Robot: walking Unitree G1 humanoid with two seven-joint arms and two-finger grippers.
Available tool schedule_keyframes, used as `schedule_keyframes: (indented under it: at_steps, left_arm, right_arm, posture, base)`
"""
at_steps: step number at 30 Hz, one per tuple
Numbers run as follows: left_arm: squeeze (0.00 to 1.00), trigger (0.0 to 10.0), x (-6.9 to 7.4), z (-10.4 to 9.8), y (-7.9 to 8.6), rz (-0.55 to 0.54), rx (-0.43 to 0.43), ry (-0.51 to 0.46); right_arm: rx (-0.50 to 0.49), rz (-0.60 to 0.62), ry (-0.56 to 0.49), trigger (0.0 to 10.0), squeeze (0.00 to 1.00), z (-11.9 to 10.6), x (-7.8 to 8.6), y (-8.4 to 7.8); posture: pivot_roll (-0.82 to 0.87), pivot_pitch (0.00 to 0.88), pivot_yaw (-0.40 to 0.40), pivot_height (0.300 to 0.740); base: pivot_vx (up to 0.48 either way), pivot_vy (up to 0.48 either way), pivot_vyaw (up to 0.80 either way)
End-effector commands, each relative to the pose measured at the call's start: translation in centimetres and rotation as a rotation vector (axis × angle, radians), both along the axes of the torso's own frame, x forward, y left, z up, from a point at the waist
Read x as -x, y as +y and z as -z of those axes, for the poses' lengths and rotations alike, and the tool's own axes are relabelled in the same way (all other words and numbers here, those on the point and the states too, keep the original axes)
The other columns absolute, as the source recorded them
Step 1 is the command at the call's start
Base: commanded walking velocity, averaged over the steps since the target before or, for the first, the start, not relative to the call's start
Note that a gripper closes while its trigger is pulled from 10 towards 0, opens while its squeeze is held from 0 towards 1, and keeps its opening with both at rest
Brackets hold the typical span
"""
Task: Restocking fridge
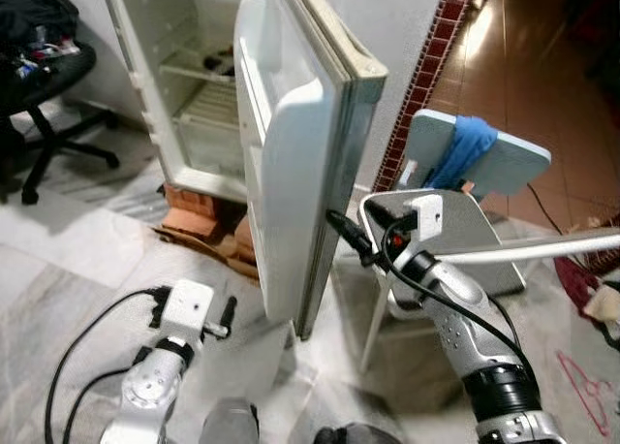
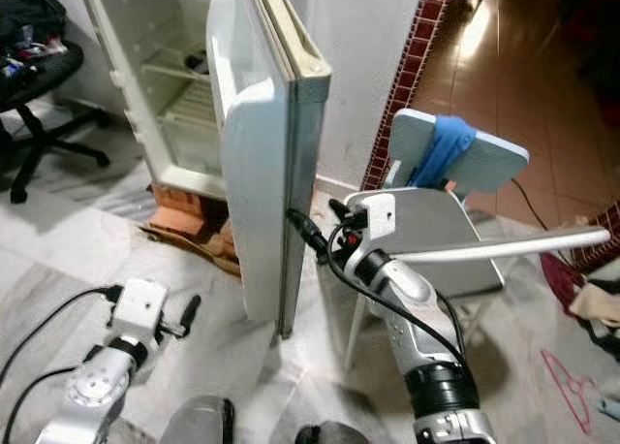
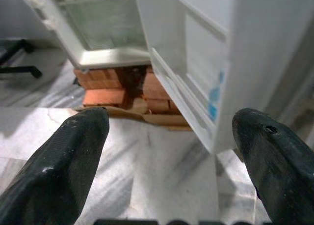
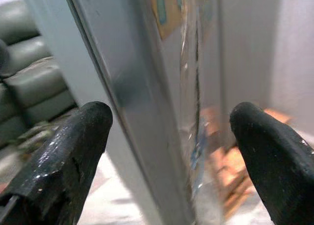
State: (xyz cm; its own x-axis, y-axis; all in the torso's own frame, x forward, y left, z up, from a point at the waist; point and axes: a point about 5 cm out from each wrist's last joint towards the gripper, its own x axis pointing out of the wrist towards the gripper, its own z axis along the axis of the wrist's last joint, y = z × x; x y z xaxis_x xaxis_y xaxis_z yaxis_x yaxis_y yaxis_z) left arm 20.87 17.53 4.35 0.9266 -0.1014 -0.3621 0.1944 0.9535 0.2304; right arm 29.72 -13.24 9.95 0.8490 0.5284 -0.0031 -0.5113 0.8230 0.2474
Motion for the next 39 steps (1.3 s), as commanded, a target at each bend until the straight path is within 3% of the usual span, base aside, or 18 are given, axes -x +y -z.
schedule_keyframes:
  at_steps: [1,4,7,8,9,10,12,13,15,16,17,19,24,26,30,31,35,39]
  left_arm:
    - [0.0,10.0,0.1,-0.1,-0.1,-0.004,0.006,0.0]
    - [0.0,10.0,-0.2,0.0,-0.7,0.029,0.006,-0.003]
    - [0.0,10.0,-0.5,-0.3,-1.5,0.064,0.005,-0.007]
    - [0.0,10.0,-0.5,-0.4,-1.5,0.071,0.004,-0.009]
    - [0.0,10.0,-0.5,-0.4,-1.5,0.07,0.006,-0.008]
    - [0.0,10.0,-0.5,-0.4,-1.5,0.07,0.006,-0.008]
    - [0.0,10.0,-0.4,-0.3,-1.5,0.068,0.012,-0.002]
    - [0.0,10.0,-0.4,-0.2,-1.5,0.069,0.015,0.003]
    - [0.0,10.0,-0.4,-0.1,-1.5,0.071,0.019,0.006]
    - [0.0,10.0,-0.4,-0.1,-1.6,0.071,0.021,0.006]
    - [0.0,10.0,-0.4,-0.1,-1.6,0.071,0.029,0.007]
    - [0.0,10.0,-0.4,-0.1,-1.7,0.071,0.031,0.007]
    - [0.0,10.0,-0.4,0.0,-1.7,0.065,0.041,0.01]
    - [0.0,10.0,-0.5,0.0,-1.8,0.067,0.046,0.011]
    - [0.0,10.0,-0.7,0.0,-2.0,0.074,0.055,0.006]
    - [0.0,10.0,-1.1,-0.1,-2.1,0.077,0.048,-0.007]
    - [0.0,10.0,-1.9,-0.6,-1.7,0.03,0.041,-0.037]
    - [0.0,10.0,-2.6,-1.6,-1.5,-0.003,0.042,-0.122]
  right_arm:
    - [0.039,0.077,-0.013,10.0,0.0,0.1,0.0,-1.1]
    - [0.051,0.12,-0.007,10.0,0.0,0.3,-0.4,-1.0]
    - [-0.036,0.136,-0.019,10.0,0.0,-0.7,-1.2,0.5]
    - [-0.146,0.061,-0.022,10.0,0.0,-1.7,-1.0,1.8]
    - [-0.305,-0.122,-0.047,10.0,0.0,-3.8,0.0,3.8]
    - [-0.305,-0.122,-0.047,10.0,0.0,-3.8,0.0,3.8]
    - [-0.494,-0.387,-0.066,10.0,0.0,-6.5,2.2,5.7]
    - [-0.592,-0.581,-0.063,10.0,0.0,-7.9,4.1,6.3]
    - [-0.546,-0.623,-0.043,10.0,0.0,-7.1,4.6,6.2]
    - [-0.491,-0.606,-0.021,10.0,0.0,-6.0,4.5,5.9]
    - [-0.37,-0.56,0.024,10.0,0.0,-3.7,4.3,5.4]
    - [-0.312,-0.525,0.04,10.0,0.0,-2.6,4.1,4.9]
    - [-0.295,-0.445,0.095,10.0,0.0,-1.2,3.9,3.8]
    - [-0.226,-0.337,0.117,10.0,0.0,-0.2,3.2,3.2]
    - [-0.219,-0.252,0.171,10.0,0.0,1.0,3.0,2.6]
    - [-0.161,-0.209,0.171,10.0,0.0,1.9,2.8,2.8]
    - [-0.077,-0.099,0.085,10.0,0.0,1.5,1.8,2.6]
    - [0.023,0.167,-0.004,10.0,0.0,0.8,0.3,0.4]
  posture:
    - [0.13,0.088,-0.072,0.74]
    - [0.13,0.087,-0.071,0.74]
    - [0.12,0.081,-0.069,0.74]
    - [0.13,0.076,-0.073,0.74]
    - [0.13,0.073,-0.075,0.74]
    - [0.13,0.073,-0.075,0.74]
    - [0.13,0.067,-0.08,0.74]
    - [0.13,0.061,-0.083,0.74]
    - [0.13,0.058,-0.09,0.74]
    - [0.13,0.054,-0.094,0.74]
    - [0.13,0.05,-0.097,0.74]
    - [0.13,0.047,-0.101,0.74]
    - [0.13,0.043,-0.11,0.74]
    - [0.13,0.037,-0.102,0.74]
    - [0.13,0.03,-0.097,0.74]
    - [0.13,0.029,-0.095,0.74]
    - [0.12,0.03,-0.088,0.74]
    - [0.11,0.027,-0.087,0.74]
  base:
    - [0.0,0.0,0.0]
    - [0.0,0.0,0.0]
    - [0.0,0.0,0.0]
    - [0.0,0.0,0.0]
    - [0.0,0.0,0.0]
    - [0.0,0.0,0.0]
    - [0.0,0.0,0.0]
    - [0.0,0.0,0.0]
    - [0.0,0.0,0.0]
    - [0.0,0.0,0.0]
    - [0.0,0.0,0.0]
    - [0.0,0.0,0.0]
    - [0.0,0.0,0.0]
    - [0.0,0.0,0.0]
    - [0.0,0.0,0.0]
    - [0.0,0.0,0.0]
    - [0.0,0.0,0.0]
    - [0.0,0.44,0.0]
